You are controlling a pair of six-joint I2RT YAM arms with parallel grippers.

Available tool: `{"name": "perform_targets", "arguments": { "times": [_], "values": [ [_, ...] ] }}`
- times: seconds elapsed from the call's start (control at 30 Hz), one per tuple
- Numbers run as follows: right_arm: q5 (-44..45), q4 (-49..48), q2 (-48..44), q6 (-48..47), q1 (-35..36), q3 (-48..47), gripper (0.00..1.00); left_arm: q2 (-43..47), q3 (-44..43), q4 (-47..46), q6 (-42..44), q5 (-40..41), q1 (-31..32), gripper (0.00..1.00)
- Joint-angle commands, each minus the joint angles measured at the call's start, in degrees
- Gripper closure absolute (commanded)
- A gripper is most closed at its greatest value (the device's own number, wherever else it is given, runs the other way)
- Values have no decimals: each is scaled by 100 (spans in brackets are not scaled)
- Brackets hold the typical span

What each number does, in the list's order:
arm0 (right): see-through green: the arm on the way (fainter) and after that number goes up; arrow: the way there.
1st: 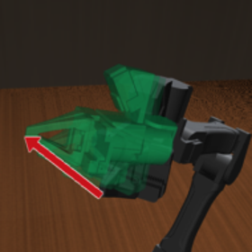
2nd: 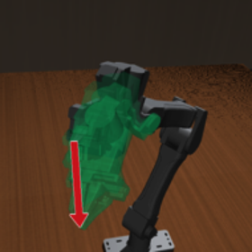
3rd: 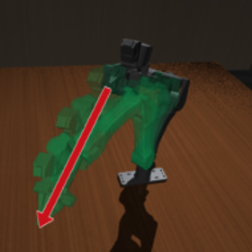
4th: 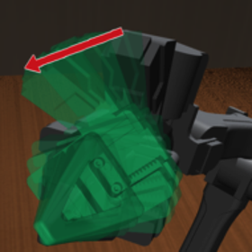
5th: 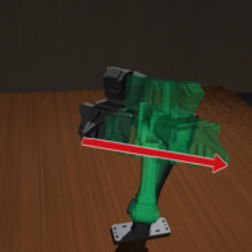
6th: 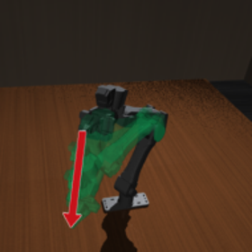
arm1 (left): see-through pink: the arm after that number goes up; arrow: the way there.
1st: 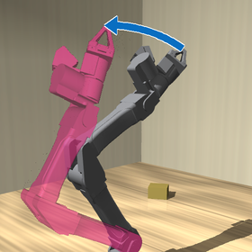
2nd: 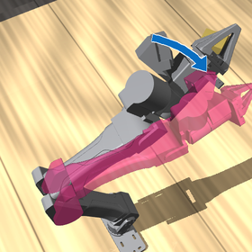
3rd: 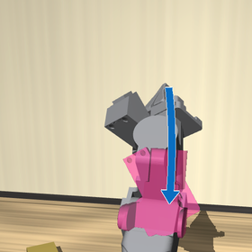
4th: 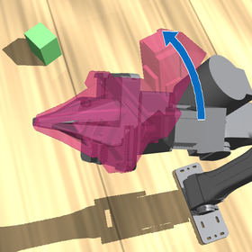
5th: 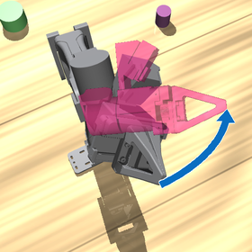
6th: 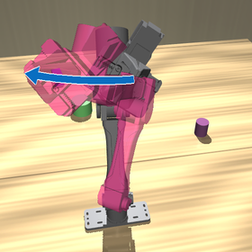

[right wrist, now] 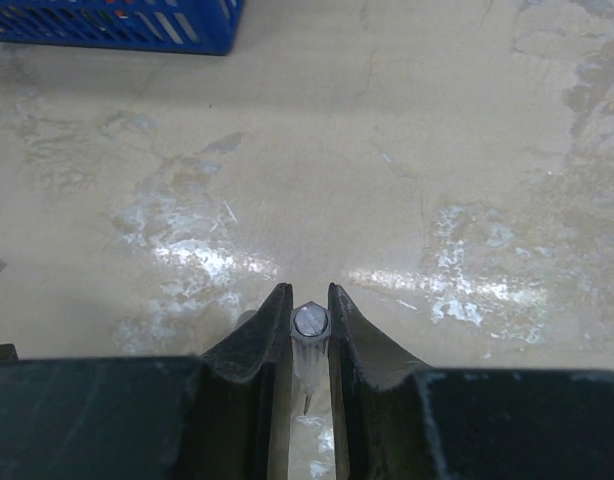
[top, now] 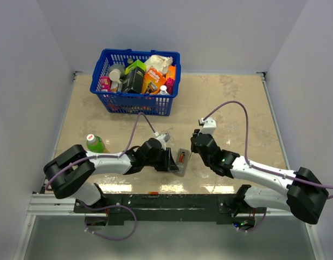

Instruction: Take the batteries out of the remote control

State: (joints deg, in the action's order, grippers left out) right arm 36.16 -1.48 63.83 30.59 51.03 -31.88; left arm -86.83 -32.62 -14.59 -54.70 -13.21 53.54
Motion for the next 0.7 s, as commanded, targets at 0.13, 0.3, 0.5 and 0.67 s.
{"name": "perform_targets", "arguments": {
  "times": [0.13,0.3,0.5,0.67],
  "values": [
    [-724,-1275,296,-53,-14,41,100,860,-59,518,64,978,-54,65],
    [-1163,-1531,454,-71,-14,41,100,975,-130,817,249,952,-414,63],
    [-769,-891,218,-79,-14,-169,100,1001,-122,975,442,873,-757,62],
    [-654,-626,-187,-88,-14,-284,100,984,-122,897,574,645,-1003,62]
  ]
}}
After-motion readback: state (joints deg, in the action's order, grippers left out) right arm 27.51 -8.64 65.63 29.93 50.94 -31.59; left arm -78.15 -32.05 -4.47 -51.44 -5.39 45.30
